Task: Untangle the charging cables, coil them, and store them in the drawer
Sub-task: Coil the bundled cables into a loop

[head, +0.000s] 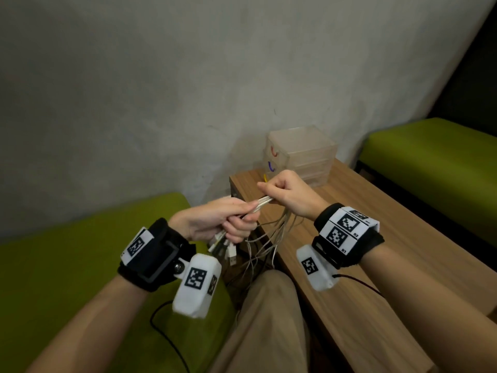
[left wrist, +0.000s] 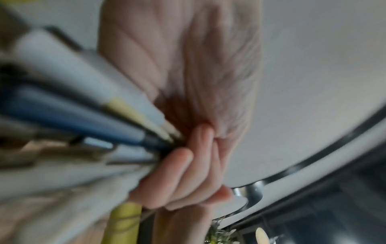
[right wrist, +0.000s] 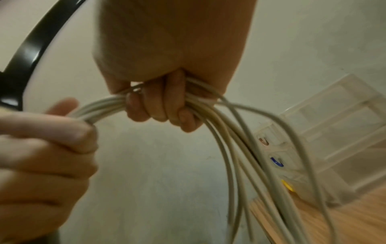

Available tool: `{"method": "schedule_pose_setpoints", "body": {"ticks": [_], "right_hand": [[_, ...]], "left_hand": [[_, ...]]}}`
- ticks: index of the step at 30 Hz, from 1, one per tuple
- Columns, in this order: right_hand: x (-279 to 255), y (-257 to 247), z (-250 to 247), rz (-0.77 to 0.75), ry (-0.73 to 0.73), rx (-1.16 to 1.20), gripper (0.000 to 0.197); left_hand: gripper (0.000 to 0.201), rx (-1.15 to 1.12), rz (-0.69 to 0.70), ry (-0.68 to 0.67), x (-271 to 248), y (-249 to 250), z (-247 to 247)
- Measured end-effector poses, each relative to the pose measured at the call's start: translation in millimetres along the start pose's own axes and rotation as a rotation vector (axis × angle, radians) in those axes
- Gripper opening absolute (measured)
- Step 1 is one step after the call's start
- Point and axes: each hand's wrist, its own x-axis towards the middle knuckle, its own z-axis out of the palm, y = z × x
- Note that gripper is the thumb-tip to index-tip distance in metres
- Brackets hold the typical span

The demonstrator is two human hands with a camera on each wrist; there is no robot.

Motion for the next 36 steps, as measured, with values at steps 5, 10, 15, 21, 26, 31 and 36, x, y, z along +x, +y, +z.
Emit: {"method": "schedule_pose_setpoints", "body": {"ticks": [5,10,15,21,26,31,36], "right_hand": [[0,8,14,0.103,0.240,0.302,0.056],[-7,23,43,0.101,0.331,0.126,0.083],[-12,24,59,0.041,0.280,0.126,0.033],[-17,21,71,0.059,0.150,-0.071,0.017],[-23,20,81,0.075,0.043,-0.171,0.026],[-12,21,63,-0.060,0.001,-0.503,0.024],[1,5,21,-0.287,-0.040,-0.861,0.033]], "left_hand": [[0.029,-0.542,0.197,-0.261,12,-2,12],[0.024,-0.602,0.501,-0.061,22,5,21],[0.026,-0.312,0.731,0.473,30,5,24],[0.024,0.015,0.825,0.728,37,-1,10],[0.023,0.555,0.888,0.919,29,-1,-11],[0.035,1.439,0.522,0.877,29,-21,-35],[0.022,1.290,0.229,0.810,36,-28,-22]]}}
